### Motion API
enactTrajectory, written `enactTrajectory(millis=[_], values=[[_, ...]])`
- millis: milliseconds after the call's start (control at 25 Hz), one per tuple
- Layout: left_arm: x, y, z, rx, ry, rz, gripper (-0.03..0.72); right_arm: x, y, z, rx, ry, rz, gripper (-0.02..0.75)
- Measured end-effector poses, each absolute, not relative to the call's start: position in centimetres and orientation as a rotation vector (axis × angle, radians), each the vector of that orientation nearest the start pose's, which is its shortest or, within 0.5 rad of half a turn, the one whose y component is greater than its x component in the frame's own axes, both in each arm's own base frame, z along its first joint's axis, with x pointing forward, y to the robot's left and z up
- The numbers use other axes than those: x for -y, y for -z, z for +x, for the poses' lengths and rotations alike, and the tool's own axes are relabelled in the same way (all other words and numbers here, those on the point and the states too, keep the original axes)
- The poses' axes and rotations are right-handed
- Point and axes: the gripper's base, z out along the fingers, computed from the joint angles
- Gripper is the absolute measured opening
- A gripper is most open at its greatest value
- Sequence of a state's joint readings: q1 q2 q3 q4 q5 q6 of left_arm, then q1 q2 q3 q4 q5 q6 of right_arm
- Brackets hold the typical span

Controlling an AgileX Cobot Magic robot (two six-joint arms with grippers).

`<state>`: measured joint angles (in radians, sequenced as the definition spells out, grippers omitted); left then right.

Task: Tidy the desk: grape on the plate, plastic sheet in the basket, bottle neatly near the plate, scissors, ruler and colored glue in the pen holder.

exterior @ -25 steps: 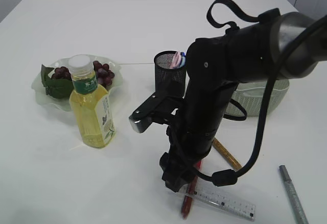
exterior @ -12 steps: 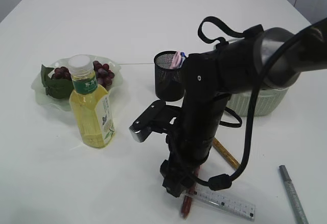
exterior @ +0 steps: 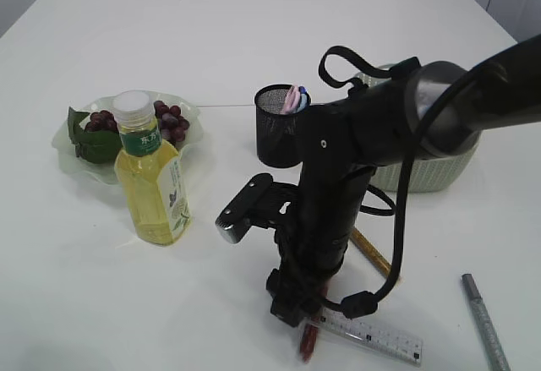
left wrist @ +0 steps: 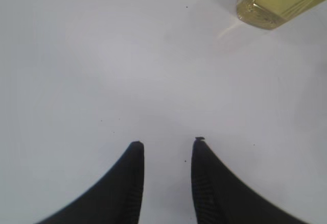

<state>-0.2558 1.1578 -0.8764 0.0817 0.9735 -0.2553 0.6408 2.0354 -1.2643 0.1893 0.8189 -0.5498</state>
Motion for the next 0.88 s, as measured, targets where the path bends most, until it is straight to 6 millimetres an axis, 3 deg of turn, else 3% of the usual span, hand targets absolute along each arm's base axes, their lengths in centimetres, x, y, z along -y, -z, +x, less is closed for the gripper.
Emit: enactTrajectory(millis=[360,680,880], values=[[4.7,-28.7,20.3,-2.73,0.04,0.045,0.239,-23.5,-12.7,29.6,-2.627,-0.212,-1.558,0.279],[4.7,-28.8,20.4,-2.713,0.046,0.045,0.239,-23.6,-12.8,29.7,-2.624,-0.212,-1.557,0.267],[4.7,-28.8,20.5,-2.708,0.048,0.046,0.239,-24.1,-13.9,30.3,-2.624,-0.222,-1.523,0.266]])
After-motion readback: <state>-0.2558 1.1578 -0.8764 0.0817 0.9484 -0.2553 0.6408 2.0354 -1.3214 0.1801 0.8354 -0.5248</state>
